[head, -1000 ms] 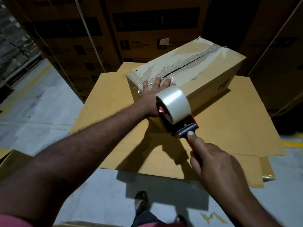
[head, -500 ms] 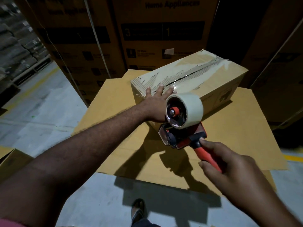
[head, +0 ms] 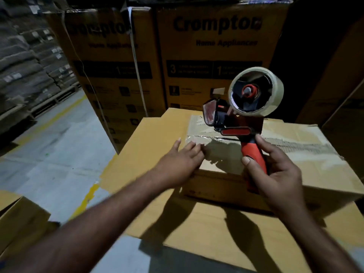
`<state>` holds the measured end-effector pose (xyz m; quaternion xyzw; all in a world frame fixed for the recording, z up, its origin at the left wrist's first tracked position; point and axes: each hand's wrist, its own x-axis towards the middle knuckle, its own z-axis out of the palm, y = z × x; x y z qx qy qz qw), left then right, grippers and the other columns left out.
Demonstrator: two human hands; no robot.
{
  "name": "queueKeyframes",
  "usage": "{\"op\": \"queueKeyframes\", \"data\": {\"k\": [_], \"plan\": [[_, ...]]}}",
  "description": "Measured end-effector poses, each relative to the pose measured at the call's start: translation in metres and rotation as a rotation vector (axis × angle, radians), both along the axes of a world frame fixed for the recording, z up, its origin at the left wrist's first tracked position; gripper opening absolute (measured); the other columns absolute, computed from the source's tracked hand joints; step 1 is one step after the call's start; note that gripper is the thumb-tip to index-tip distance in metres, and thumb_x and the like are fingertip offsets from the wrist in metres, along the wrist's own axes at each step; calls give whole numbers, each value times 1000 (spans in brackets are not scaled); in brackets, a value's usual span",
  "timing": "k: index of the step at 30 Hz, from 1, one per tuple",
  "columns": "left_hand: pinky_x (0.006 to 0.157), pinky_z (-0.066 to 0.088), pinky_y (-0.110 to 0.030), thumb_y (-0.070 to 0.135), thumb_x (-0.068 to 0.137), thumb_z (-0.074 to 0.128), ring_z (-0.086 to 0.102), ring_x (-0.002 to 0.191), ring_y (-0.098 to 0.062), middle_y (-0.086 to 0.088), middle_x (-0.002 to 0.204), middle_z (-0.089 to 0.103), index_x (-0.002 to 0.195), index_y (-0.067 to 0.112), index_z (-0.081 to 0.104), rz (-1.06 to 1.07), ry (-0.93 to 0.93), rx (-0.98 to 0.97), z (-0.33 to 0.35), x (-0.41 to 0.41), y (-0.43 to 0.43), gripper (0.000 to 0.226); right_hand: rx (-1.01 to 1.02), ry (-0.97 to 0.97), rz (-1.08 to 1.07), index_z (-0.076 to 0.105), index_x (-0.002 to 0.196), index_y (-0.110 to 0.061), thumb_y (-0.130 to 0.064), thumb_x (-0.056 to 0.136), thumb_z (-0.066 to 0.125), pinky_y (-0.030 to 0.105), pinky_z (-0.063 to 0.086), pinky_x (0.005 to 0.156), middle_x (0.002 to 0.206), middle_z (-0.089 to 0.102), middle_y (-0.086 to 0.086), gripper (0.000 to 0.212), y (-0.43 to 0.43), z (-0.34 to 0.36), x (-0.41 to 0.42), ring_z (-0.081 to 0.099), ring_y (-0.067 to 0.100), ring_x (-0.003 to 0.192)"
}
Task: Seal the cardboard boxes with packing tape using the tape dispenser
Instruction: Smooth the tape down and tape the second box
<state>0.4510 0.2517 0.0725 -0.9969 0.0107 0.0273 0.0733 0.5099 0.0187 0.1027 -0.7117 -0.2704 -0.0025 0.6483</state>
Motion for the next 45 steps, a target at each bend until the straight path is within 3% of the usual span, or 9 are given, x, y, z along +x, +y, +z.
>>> {"op": "queueKeyframes", "data": {"k": [4, 10, 16, 20, 24, 26, 31, 37, 45], "plan": [[125, -3, -49, 37, 98, 55, -2, 156, -28, -11, 169, 2, 160, 13, 12, 36, -191, -171, -25, -14, -27, 79, -13, -74, -13, 54, 135, -39, -18, 85, 72, 45, 56, 92, 129, 63, 6, 57, 40, -19, 25, 63, 23, 115], [126, 3, -39, 66, 95, 46, 9, 155, -26, -12, 167, 18, 157, 8, 28, 147, -343, -362, -35, 2, -26, 87, -57, -88, -14, 53, 137, -12, -2, 87, 70, 5, 47, 77, 120, 60, -11, 54, 71, -34, 38, 60, -15, 98], [126, 9, -37, 57, 96, 54, -5, 155, -10, 5, 169, 4, 161, 18, 20, 320, -379, -815, -23, 14, -20, 83, -46, -79, -17, 53, 136, -20, -8, 86, 72, 17, 49, 95, 130, 61, -2, 55, 75, -39, 44, 59, 3, 118], [125, 8, -38, 52, 98, 54, -4, 155, -14, 1, 170, 5, 160, 15, 19, 376, -381, -784, -20, 25, -21, 80, -20, -86, -44, 53, 137, -9, -3, 86, 71, 19, 45, 102, 135, 58, 6, 55, 74, -38, 46, 55, 9, 125], [124, 10, -38, 54, 98, 52, -7, 155, -16, 1, 170, -1, 161, 15, 12, 470, -279, -844, -14, 41, -11, 85, 30, -11, -18, 50, 140, -8, 1, 87, 68, 20, 57, 72, 125, 62, 12, 57, 75, -36, 46, 70, 9, 89], [122, 15, -38, 53, 99, 52, -4, 156, -18, 1, 170, -1, 161, 15, 11, 520, -246, -891, -11, 51, -2, 84, 41, 14, 1, 49, 141, -10, 1, 88, 67, 27, 59, 60, 108, 69, -4, 58, 73, -37, 44, 70, 13, 69], [123, 25, -40, 48, 100, 54, 17, 154, -23, 1, 170, 1, 161, 14, 12, 544, -251, -916, -18, 63, 8, 81, 54, 43, 17, 49, 142, -12, 1, 88, 66, 32, 60, 62, 111, 65, 0, 58, 71, -38, 45, 70, 18, 69], [101, 52, -42, 43, 93, 59, 55, 127, -22, 7, 156, 32, 150, 15, 35, 562, -286, -1025, -24, 82, 27, 69, 21, 39, 34, 49, 141, -15, -2, 88, 67, 25, 59, 61, 127, 58, 14, 58, 73, -38, 47, 71, 13, 77], [98, 53, -45, 29, 87, 68, 58, 119, -28, -7, 137, 57, 152, 17, 32, 668, -257, -865, -17, 126, 49, 75, 54, 119, 45, 53, 137, -26, -4, 89, 67, 32, 59, 60, 127, 58, 14, 55, 70, -37, 47, 70, 25, 74]]}}
